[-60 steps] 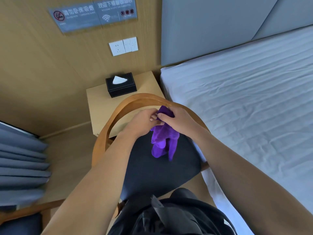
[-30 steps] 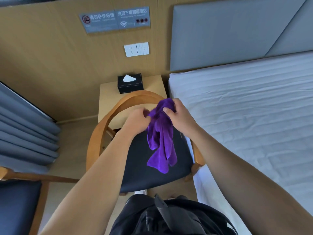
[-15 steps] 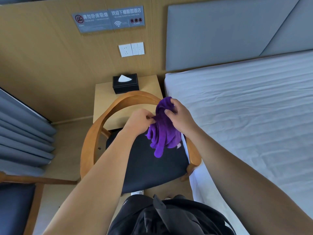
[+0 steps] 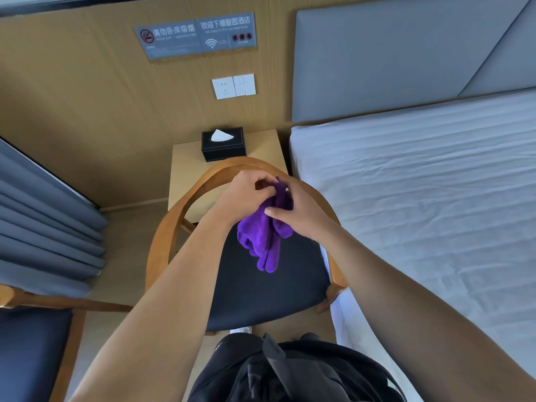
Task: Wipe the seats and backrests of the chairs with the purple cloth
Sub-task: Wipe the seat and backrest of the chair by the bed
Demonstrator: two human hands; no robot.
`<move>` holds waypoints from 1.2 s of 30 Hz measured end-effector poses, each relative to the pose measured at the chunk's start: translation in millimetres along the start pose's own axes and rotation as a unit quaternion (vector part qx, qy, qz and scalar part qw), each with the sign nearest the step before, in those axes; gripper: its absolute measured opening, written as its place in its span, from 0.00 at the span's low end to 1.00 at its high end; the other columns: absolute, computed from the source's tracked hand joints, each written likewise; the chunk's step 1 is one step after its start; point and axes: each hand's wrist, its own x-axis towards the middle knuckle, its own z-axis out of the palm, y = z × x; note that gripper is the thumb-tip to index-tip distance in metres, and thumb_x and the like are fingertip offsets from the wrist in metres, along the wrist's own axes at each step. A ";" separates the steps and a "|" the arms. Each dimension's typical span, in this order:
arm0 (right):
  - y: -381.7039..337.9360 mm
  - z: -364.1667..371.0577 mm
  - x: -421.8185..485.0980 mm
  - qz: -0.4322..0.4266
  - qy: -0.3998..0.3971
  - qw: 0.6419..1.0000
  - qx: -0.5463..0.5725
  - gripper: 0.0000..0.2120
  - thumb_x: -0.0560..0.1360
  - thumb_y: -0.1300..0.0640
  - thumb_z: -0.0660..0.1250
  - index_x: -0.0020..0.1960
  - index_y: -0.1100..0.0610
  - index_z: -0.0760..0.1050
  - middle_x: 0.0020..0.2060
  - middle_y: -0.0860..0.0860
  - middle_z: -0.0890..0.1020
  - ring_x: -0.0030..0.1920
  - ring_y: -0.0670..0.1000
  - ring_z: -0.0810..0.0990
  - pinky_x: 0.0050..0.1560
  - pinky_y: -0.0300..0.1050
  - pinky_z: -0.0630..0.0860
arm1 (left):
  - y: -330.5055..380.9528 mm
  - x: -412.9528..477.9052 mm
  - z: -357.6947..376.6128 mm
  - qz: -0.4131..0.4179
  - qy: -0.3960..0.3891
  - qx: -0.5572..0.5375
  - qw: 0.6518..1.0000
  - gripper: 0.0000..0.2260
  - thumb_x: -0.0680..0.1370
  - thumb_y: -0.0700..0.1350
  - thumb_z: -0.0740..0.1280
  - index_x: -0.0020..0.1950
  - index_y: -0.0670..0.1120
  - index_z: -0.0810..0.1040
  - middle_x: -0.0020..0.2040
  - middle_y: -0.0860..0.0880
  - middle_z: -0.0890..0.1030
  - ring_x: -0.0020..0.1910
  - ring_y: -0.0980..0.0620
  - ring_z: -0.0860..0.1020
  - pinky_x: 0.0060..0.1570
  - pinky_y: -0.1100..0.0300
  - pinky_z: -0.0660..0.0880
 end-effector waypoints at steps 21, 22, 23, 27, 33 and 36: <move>-13.3 -20.4 0.5 0.042 0.156 0.979 0.125 0.17 0.75 0.52 0.73 0.59 0.51 0.70 0.53 0.51 0.82 0.54 0.50 0.82 0.56 0.51 0.80 | -20.6 -10.1 4.3 -0.098 -0.027 0.035 0.994 0.09 0.74 0.44 0.75 0.50 0.47 0.78 0.46 0.56 0.80 0.43 0.60 0.77 0.36 0.72 0.71; -11.8 -21.9 0.5 0.054 0.161 0.978 0.122 0.20 0.74 0.51 0.74 0.61 0.52 0.70 0.54 0.52 0.82 0.54 0.51 0.82 0.56 0.52 0.80 | -22.3 -10.1 0.7 -0.107 -0.024 0.024 0.994 0.09 0.73 0.44 0.76 0.48 0.47 0.77 0.46 0.54 0.80 0.44 0.58 0.78 0.40 0.67 0.74; -10.0 -23.9 0.4 0.066 0.163 0.977 0.123 0.23 0.73 0.51 0.75 0.62 0.53 0.69 0.55 0.52 0.82 0.55 0.51 0.82 0.57 0.52 0.80 | -24.1 -10.3 -4.0 -0.113 -0.025 0.014 0.993 0.09 0.73 0.43 0.76 0.46 0.48 0.77 0.46 0.53 0.81 0.45 0.55 0.79 0.42 0.62 0.76; -3.9 -35.5 -2.2 0.082 0.167 0.979 0.081 0.28 0.71 0.47 0.77 0.64 0.55 0.70 0.56 0.50 0.81 0.56 0.51 0.80 0.57 0.49 0.79 | -28.9 -14.0 -33.5 -0.082 0.007 0.017 0.996 0.14 0.71 0.36 0.75 0.39 0.49 0.70 0.39 0.52 0.75 0.38 0.53 0.72 0.42 0.58 0.70; -8.9 -51.3 -2.9 0.101 0.162 0.979 0.074 0.29 0.67 0.41 0.78 0.60 0.55 0.73 0.52 0.49 0.80 0.51 0.47 0.81 0.45 0.39 0.79 | -29.1 -19.6 -76.0 -0.073 0.077 0.071 0.992 0.12 0.72 0.35 0.74 0.48 0.48 0.75 0.44 0.54 0.79 0.39 0.54 0.75 0.38 0.65 0.70; -15.8 -54.1 -3.6 0.099 0.183 0.974 0.086 0.27 0.70 0.38 0.73 0.59 0.53 0.72 0.49 0.47 0.80 0.47 0.44 0.80 0.37 0.32 0.77 | -27.9 -23.7 -90.1 -0.068 0.079 0.111 0.988 0.10 0.74 0.35 0.72 0.51 0.48 0.82 0.45 0.53 0.81 0.43 0.57 0.75 0.40 0.65 0.69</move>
